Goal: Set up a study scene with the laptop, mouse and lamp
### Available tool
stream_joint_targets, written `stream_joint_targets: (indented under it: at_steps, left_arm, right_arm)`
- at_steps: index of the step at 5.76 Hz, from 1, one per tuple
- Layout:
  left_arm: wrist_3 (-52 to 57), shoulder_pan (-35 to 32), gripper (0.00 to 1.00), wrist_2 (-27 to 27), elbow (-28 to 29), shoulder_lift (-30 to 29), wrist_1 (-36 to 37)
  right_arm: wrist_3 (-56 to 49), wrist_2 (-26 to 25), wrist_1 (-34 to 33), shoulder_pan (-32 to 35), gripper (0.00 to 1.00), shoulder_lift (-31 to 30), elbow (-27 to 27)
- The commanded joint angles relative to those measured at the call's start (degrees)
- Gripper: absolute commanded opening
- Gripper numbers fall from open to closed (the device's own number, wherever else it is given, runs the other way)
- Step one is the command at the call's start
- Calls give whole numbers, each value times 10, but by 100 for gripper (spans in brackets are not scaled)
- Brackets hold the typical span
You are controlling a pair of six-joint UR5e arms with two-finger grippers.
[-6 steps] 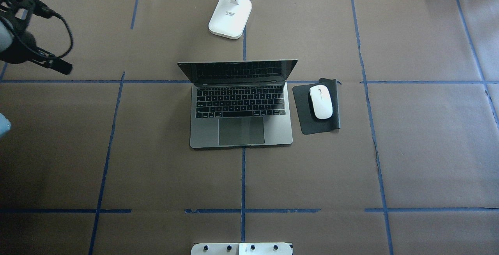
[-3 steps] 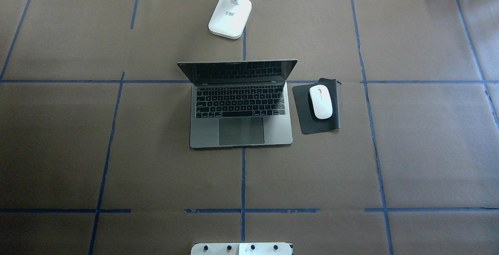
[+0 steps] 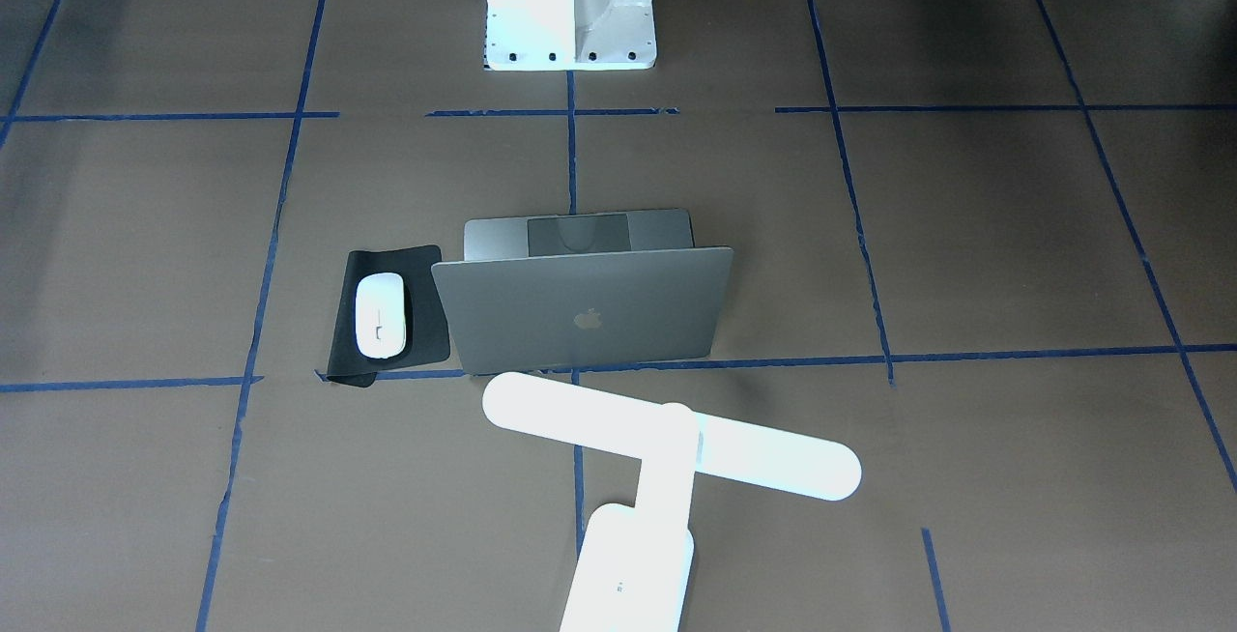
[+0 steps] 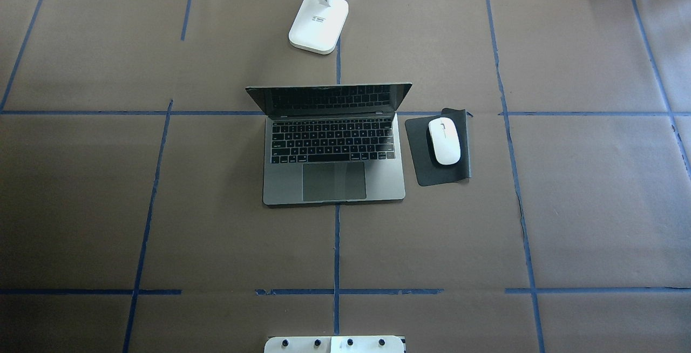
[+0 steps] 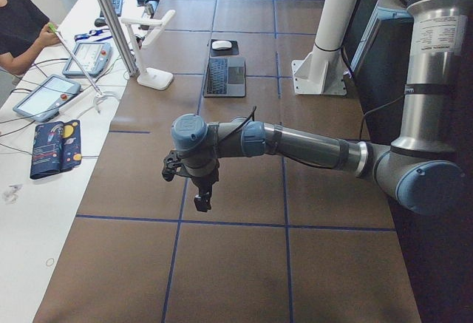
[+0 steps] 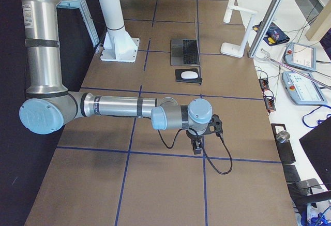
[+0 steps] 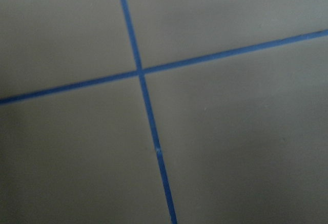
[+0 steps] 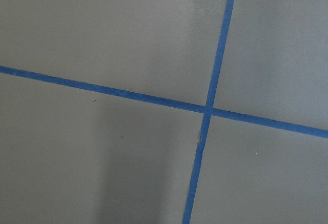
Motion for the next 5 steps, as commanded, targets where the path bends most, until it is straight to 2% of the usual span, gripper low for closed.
stream_joint_targets:
  at_steps: [1, 3, 4, 5]
  left_arm:
    - [-28, -16, 100, 0, -2, 5, -2]
    - [-27, -14, 100, -4, -5, 9, -3]
    - [-27, -15, 100, -6, -18, 12, -1]
    - [-26, -15, 100, -6, -58, 52, -1]
  right_arm:
    - [1, 15, -22, 1, 100, -2, 5]
    - [-2, 30, -22, 16, 100, -25, 21]
    - [-4, 29, -33, -1, 100, -28, 46]
    - [-7, 23, -33, -7, 100, -49, 80]
